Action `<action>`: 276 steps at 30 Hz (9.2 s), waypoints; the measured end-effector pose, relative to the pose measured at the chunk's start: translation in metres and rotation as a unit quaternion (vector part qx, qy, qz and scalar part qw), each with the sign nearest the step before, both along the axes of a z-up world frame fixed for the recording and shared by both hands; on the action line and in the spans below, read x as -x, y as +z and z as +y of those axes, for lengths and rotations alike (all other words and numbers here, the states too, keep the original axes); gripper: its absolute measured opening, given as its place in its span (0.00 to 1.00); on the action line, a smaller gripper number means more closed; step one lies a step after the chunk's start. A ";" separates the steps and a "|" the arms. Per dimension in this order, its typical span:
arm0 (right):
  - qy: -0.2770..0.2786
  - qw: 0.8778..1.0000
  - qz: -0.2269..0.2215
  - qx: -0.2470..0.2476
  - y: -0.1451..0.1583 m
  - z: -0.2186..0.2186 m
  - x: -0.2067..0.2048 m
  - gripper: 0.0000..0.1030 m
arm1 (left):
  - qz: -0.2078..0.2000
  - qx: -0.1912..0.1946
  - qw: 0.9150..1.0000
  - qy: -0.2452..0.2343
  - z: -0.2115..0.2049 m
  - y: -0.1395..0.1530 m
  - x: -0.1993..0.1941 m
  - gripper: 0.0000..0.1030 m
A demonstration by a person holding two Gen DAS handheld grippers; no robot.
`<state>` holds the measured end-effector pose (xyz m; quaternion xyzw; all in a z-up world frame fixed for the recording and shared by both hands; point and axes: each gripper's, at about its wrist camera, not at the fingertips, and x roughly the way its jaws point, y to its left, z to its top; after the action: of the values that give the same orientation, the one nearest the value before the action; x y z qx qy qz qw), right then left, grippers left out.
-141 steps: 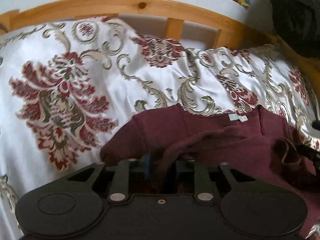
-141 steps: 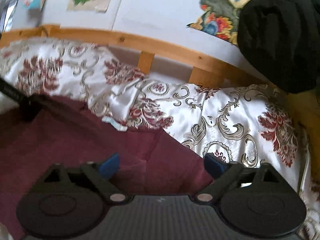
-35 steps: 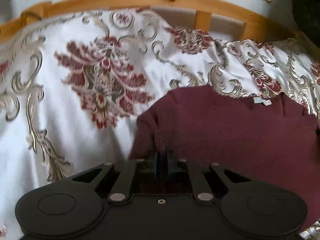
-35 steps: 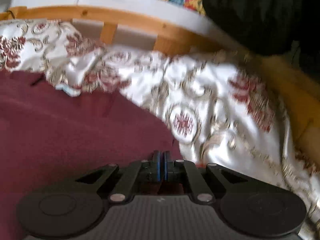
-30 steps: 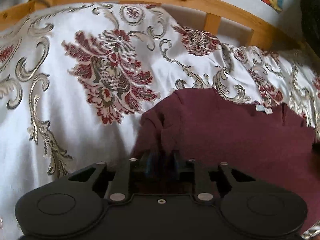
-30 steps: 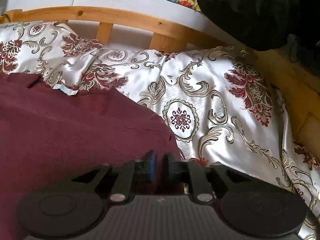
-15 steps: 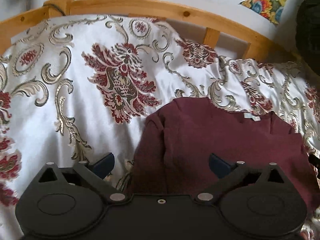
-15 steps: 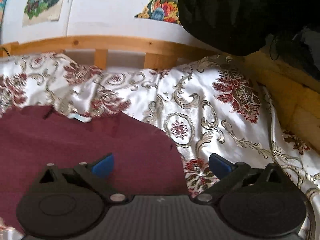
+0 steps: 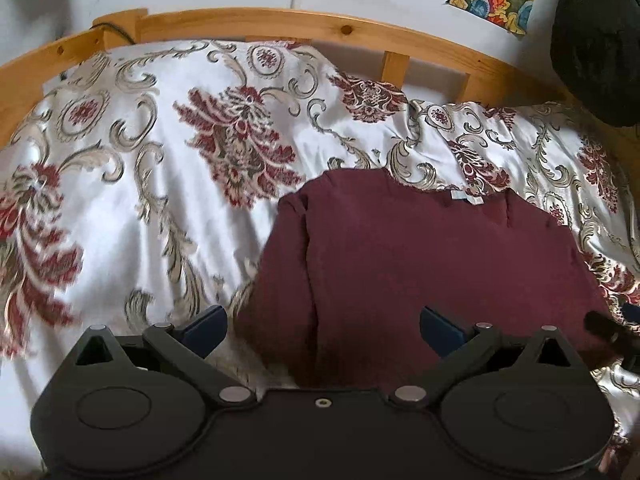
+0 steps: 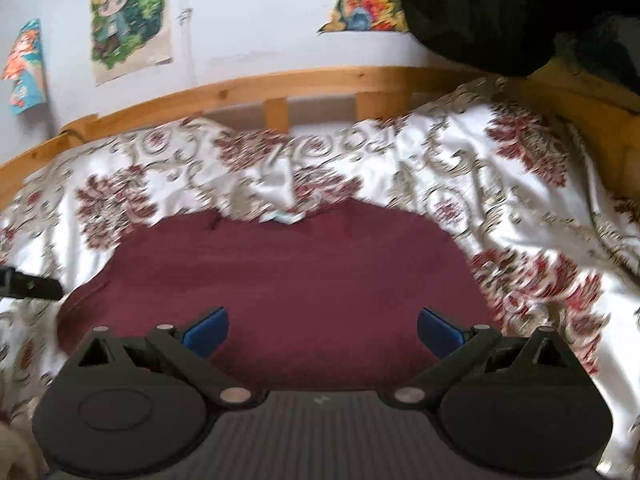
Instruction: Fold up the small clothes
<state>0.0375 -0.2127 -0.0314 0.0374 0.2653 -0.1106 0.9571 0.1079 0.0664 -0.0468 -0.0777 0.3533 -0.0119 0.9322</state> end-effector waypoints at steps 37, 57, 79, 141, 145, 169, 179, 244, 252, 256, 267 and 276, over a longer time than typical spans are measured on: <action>0.065 0.984 0.066 0.152 -0.042 0.038 -0.050 1.00 | 0.105 0.047 0.991 0.062 0.017 -0.058 -0.074 0.99; 0.071 0.989 0.093 0.094 -0.045 0.023 -0.059 1.00 | 0.095 0.063 0.991 0.068 0.022 -0.060 -0.068 0.96; 0.072 0.989 0.093 0.094 -0.045 0.022 -0.059 1.00 | 0.061 0.021 0.997 0.048 0.008 -0.048 -0.058 0.68; -0.061 0.991 -0.024 -0.113 0.025 -0.144 -0.004 1.00 | -0.017 0.026 0.958 -0.284 -0.222 0.015 -0.014 0.78; -0.041 0.988 -0.046 -0.141 0.024 -0.143 -0.003 1.00 | -0.059 0.052 0.952 -0.297 -0.207 0.020 0.014 0.87; 0.027 0.956 -0.034 -0.290 -0.029 -0.108 -0.079 0.79 | -0.104 -0.014 0.973 -0.205 -0.162 -0.024 -0.003 0.76; 0.025 0.963 -0.045 -0.264 -0.024 -0.102 -0.078 0.09 | -0.142 -0.037 0.960 -0.237 -0.177 -0.023 0.009 0.37; -0.177 0.926 -0.050 -0.330 -0.020 -0.170 0.009 0.68 | -0.141 0.076 0.939 -0.303 -0.212 -0.006 0.035 0.99; -0.173 0.927 -0.040 -0.329 -0.021 -0.167 0.005 0.75 | -0.068 0.121 0.981 -0.133 -0.167 -0.018 -0.005 0.99; -0.169 0.935 -0.029 -0.310 -0.020 -0.161 0.003 0.74 | -0.024 0.142 0.985 -0.095 -0.151 -0.034 -0.020 0.99; -0.098 0.990 0.006 -0.098 0.003 -0.099 -0.014 0.24 | 0.022 0.164 0.983 -0.081 -0.147 -0.055 -0.030 0.99; -0.151 0.975 -0.011 -0.161 0.002 -0.132 -0.002 0.19 | 0.034 0.166 0.981 -0.099 -0.152 -0.060 -0.031 0.99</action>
<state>0.0399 -0.3447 -0.0291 0.2317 0.2601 -0.2098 0.9136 0.1386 -0.0854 -0.1070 -0.1961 0.3837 -0.1600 0.8881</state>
